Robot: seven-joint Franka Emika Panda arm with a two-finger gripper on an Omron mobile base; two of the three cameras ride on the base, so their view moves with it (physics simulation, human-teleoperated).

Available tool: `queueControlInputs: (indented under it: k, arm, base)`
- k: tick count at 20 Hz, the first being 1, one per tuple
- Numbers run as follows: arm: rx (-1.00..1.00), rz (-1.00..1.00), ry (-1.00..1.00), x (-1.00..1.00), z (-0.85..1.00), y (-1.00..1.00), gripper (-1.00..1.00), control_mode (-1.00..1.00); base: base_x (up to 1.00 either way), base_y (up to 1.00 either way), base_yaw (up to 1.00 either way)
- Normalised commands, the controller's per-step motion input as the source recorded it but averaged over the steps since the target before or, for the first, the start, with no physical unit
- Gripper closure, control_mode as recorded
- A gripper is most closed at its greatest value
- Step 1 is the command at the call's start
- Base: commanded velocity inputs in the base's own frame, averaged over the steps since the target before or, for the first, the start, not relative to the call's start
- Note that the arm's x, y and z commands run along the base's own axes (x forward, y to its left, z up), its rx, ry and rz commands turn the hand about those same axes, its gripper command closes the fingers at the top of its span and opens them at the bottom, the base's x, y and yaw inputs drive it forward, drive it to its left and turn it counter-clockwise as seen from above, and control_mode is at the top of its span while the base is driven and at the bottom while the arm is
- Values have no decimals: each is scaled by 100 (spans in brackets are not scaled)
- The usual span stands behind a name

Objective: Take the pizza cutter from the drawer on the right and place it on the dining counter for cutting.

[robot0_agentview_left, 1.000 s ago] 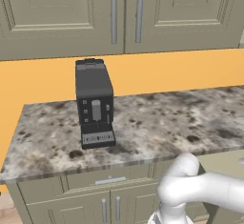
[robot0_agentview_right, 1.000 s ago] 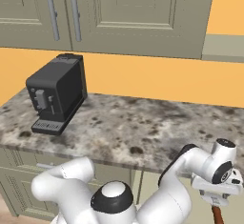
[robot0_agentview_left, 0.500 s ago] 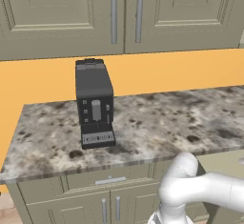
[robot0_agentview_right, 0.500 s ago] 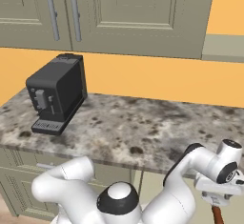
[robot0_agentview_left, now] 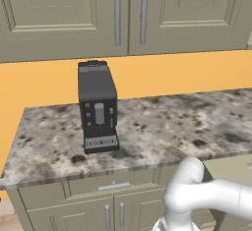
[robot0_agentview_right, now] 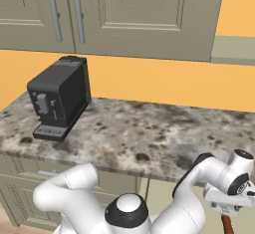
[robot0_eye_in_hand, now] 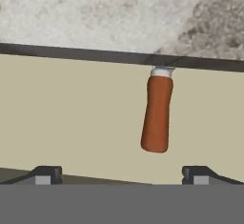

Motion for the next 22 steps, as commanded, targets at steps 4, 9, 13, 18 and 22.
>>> queueControlInputs:
  k: [4,9,13,18,22]
  arm:
    - [0,0,-16,-4,-45,0,-100,-100]
    - [0,0,-12,-13,-25,-2,-100,-100]
    - [0,0,0,-2,-9,-11,-100,-100]
    - [0,0,-5,0,-23,-18,-100,-100]
    - [0,0,-6,0,-34,-15,-100,-100]
  base:
    - [0,0,0]
    - [0,0,0]
    - [0,0,0]
    - [0,0,0]
    - [0,0,0]
